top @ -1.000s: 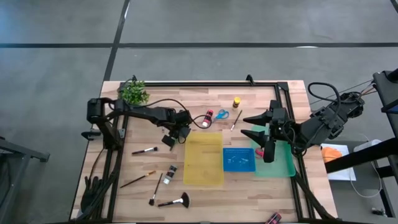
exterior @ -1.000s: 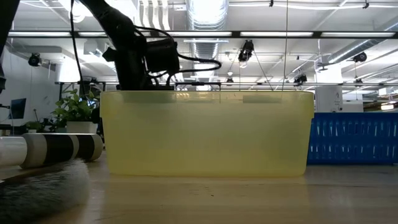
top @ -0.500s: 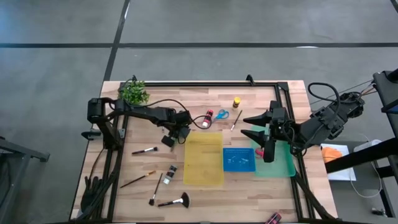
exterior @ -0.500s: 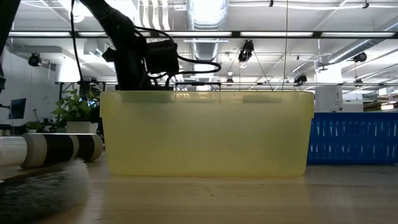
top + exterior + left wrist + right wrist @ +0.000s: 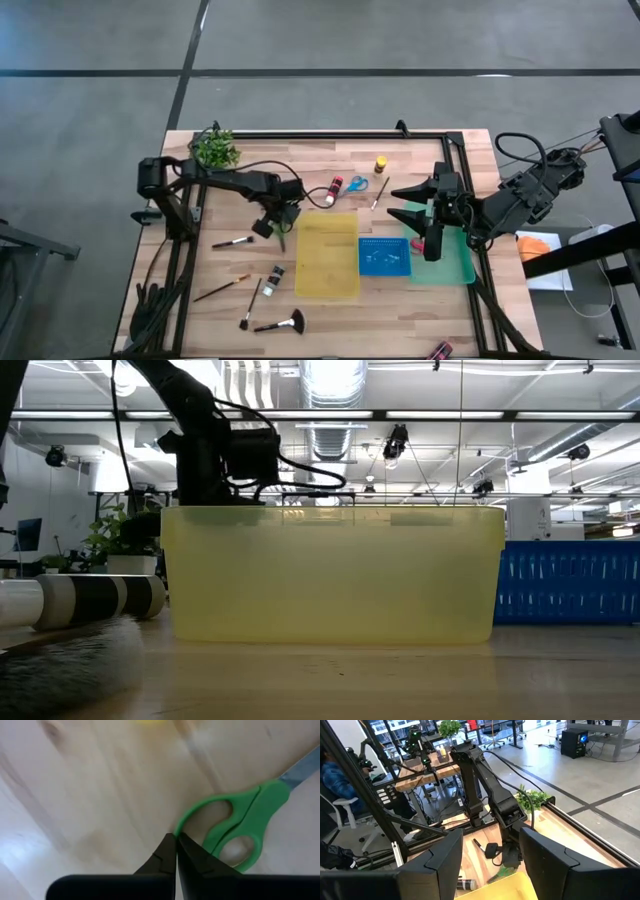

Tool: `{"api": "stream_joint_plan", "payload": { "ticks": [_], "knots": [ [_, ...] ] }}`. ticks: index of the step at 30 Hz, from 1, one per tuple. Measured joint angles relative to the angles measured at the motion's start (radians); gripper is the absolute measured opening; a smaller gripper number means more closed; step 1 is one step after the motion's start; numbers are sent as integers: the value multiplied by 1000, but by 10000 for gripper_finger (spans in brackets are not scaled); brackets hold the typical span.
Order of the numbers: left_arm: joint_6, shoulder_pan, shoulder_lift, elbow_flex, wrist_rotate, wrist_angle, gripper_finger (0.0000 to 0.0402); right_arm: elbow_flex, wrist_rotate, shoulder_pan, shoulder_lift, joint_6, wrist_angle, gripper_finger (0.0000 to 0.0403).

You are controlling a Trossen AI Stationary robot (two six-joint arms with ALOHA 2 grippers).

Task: Pick & Place Paint Supplies
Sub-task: Put the green scissors into the green bin

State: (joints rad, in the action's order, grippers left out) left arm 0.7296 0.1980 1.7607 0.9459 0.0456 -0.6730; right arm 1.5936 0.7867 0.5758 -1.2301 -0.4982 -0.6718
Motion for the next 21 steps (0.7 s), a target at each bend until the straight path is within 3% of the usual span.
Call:
{"api": "stream_joint_plan", "payload": {
  "ticks": [12, 21],
  "knots": [
    [-11, -15, -176, -8, 28, -143, 0, 0, 0, 0, 0, 4, 0, 193],
    [-23, -24, -179, -6, 30, -133, 0, 0, 0, 0, 0, 7, -2, 193]
  ]
}}
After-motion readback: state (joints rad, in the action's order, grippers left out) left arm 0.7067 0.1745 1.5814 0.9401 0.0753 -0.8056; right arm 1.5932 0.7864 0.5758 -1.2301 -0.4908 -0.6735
